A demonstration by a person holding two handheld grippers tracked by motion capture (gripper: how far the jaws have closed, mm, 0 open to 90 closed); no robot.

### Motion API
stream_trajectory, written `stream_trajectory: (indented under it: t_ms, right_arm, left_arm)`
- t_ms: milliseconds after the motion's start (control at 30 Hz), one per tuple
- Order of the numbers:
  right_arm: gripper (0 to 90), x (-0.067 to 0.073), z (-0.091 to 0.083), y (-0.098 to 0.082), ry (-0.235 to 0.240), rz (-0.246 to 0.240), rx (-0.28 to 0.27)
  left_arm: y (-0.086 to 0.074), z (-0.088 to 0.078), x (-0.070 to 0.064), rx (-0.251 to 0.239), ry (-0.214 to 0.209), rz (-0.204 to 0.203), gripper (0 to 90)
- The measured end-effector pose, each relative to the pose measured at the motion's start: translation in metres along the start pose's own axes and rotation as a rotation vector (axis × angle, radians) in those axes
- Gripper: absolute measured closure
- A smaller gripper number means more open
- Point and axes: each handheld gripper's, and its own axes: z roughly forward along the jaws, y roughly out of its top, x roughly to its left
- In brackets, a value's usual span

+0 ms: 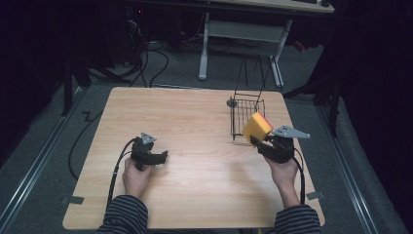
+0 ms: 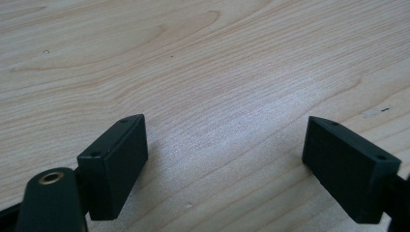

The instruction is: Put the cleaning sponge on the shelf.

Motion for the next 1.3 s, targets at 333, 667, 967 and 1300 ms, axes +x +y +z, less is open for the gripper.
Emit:
stream_trajectory:
  t_ms: [333, 667, 967, 1300]
  right_arm:
    - [60.3, -0.010, 0.018, 0.013, -0.042, -0.006, 0.026]
    - [60.3, -0.018, 0.033, 0.013, -0.064, 0.024, 0.037]
    - [60.2, -0.025, 0.042, 0.018, -0.082, 0.033, 0.053]
    - [60.2, -0.026, 0.059, 0.028, -0.088, 0.027, 0.060]
  left_arm:
    - [0.000, 0.000, 0.000, 0.000, -0.001, 0.000, 17.1]
    - [0.000, 0.000, 0.000, -0.002, 0.000, 0.001, 17.1]
    - [0.000, 0.000, 0.000, -0.002, -0.001, 0.001, 17.1]
    - [0.000, 0.000, 0.000, -0.001, -0.001, 0.001, 17.1]
